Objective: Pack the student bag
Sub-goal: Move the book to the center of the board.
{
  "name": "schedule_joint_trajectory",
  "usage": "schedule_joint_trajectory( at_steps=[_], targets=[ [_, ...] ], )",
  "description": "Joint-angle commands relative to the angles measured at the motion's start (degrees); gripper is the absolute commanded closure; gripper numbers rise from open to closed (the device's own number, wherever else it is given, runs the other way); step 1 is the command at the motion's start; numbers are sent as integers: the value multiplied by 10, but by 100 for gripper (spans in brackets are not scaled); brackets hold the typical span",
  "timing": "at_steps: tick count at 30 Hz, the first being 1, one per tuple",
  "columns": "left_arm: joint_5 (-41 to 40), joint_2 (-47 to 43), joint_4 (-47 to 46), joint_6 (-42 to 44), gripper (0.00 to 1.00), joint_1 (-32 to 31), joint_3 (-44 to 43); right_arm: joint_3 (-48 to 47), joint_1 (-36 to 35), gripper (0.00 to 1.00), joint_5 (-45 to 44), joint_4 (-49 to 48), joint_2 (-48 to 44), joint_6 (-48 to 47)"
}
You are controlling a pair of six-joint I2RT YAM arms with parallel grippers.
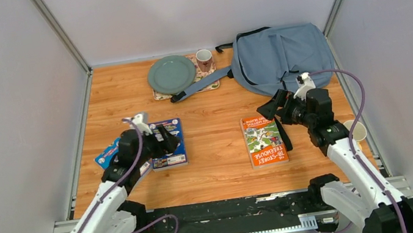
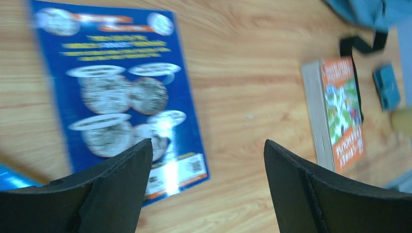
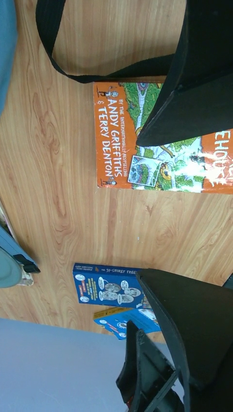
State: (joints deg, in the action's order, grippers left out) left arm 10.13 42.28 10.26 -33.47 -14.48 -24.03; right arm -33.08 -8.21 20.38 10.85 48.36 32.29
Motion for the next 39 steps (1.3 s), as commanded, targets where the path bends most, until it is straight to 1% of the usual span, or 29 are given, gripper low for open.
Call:
schedule_joint_trajectory(
  at_steps=[1, 2, 3, 4, 5, 7, 9, 11, 15, 16, 19, 23, 26, 29, 33, 39],
  targets=[
    [-87, 71, -29, 3, 9, -129, -65, -32, -21, 0, 9, -6, 11, -6],
    [-93, 102, -36, -4, 9, -157, -73, -34, -23, 0, 1, 0, 11, -7],
    [-97, 117, -44, -11, 9, -169, -83, -36, -25, 0, -4, 4, 10, -7],
    [-97, 132, -71, -18, 9, -182, -87, -37, -29, 0, -10, 11, 9, -7],
    [-98, 165, -83, -36, 10, -205, -89, -38, -30, 0, -17, 14, 7, -7],
    [-100, 200, -94, -48, 11, -229, -107, -41, -30, 0, -23, 20, 3, -6],
    [-141, 249, -90, -48, 11, -251, -129, -43, -30, 0, -28, 22, -2, -5],
    [-149, 285, -85, -61, 11, -254, -136, -44, -30, 0, -33, 30, -4, -6],
    [-150, 322, -99, -77, 12, -259, -117, -41, -30, 0, -44, 34, -5, -2],
    [-144, 327, -128, -79, 13, -262, -116, -39, -30, 0, -46, 31, -3, -1],
    [-160, 356, -110, -78, 14, -273, -124, -36, -31, 0, -48, 19, 8, 9],
    [-210, 363, -61, -86, 16, -273, -112, -37, -31, 0, -47, 15, 23, 20],
    [-273, 346, -36, -78, 15, -272, -91, -37, -30, 0, -54, 15, 26, 24],
    [-302, 338, -12, -67, 15, -267, -81, -35, -31, 0, -61, 15, 24, 29],
    [-302, 332, -2, -50, 14, -251, -65, -34, -31, 0, -68, 17, 21, 34],
    [-314, 295, 9, -37, 14, -215, -30, -36, -31, 0, -76, 24, 24, 35]
  ],
)
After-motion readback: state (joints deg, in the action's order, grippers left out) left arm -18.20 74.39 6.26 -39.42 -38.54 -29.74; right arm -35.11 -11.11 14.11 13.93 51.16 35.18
